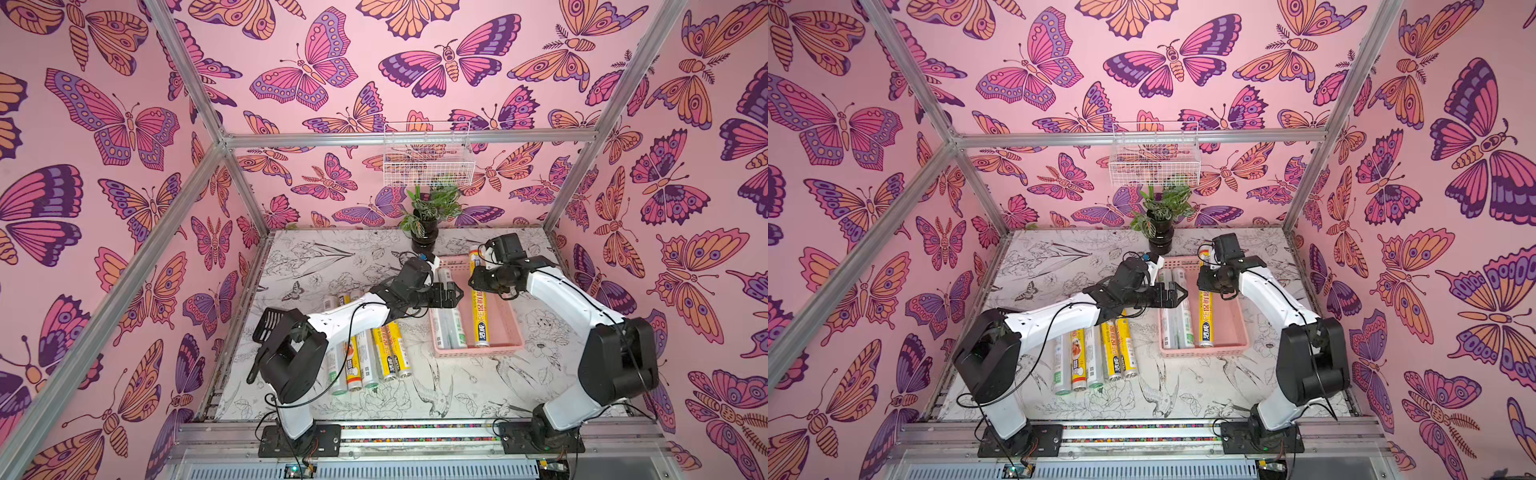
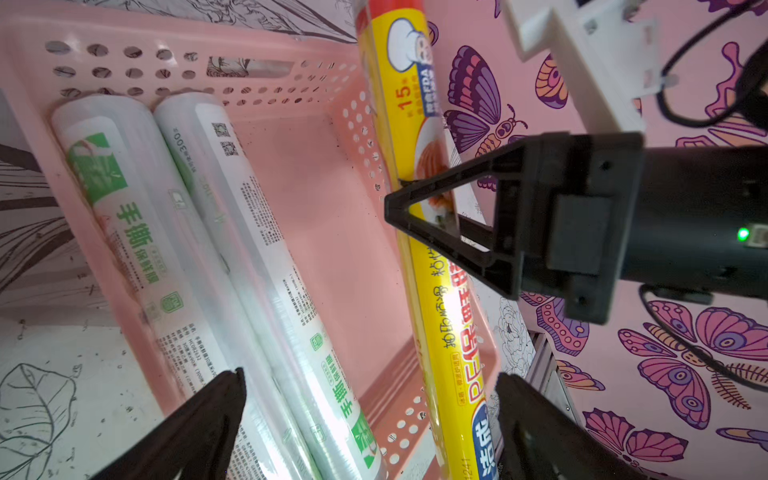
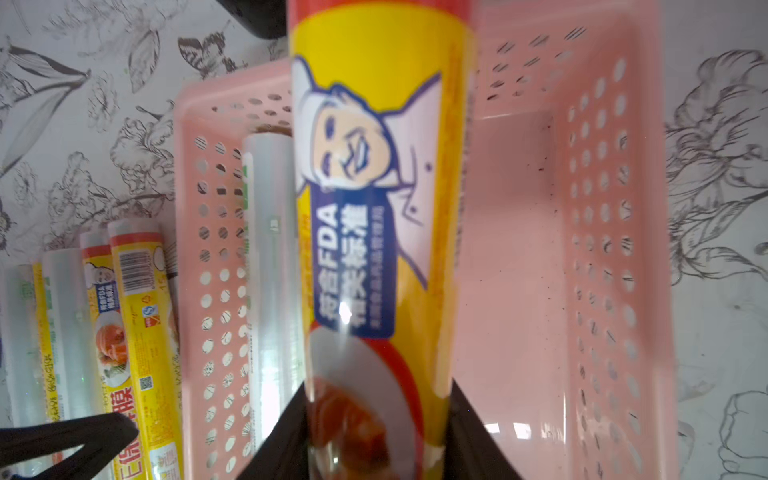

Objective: Put the plastic wrap into the basket
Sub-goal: Place the plastic wrap in the basket.

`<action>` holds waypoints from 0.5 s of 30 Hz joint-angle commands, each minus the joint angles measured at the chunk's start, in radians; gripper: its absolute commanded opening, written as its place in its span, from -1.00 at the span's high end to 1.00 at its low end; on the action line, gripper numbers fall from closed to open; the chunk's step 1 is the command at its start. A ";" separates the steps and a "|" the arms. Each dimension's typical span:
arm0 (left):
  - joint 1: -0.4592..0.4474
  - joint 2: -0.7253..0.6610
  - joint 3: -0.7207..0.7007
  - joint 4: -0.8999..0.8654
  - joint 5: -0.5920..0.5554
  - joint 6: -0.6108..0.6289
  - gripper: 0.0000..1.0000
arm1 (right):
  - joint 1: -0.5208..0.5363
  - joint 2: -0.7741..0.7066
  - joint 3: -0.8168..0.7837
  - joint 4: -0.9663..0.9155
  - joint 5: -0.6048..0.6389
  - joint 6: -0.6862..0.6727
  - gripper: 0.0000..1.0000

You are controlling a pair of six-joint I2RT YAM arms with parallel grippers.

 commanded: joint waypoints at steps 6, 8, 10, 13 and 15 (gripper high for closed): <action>0.000 -0.011 0.004 -0.013 -0.016 -0.006 -1.00 | -0.018 0.096 0.077 -0.051 -0.092 -0.110 0.56; 0.001 -0.015 0.001 -0.016 -0.021 -0.006 -0.99 | -0.021 0.115 0.080 -0.052 -0.093 -0.110 0.56; 0.000 -0.018 0.001 -0.019 -0.026 -0.005 -1.00 | -0.022 0.123 0.083 -0.054 -0.096 -0.106 0.55; 0.002 -0.019 0.001 -0.019 -0.031 -0.005 -0.99 | -0.021 0.136 0.083 -0.054 -0.089 -0.103 0.54; 0.002 -0.018 0.001 -0.019 -0.032 -0.006 -1.00 | -0.024 0.146 0.083 -0.058 -0.082 -0.099 0.54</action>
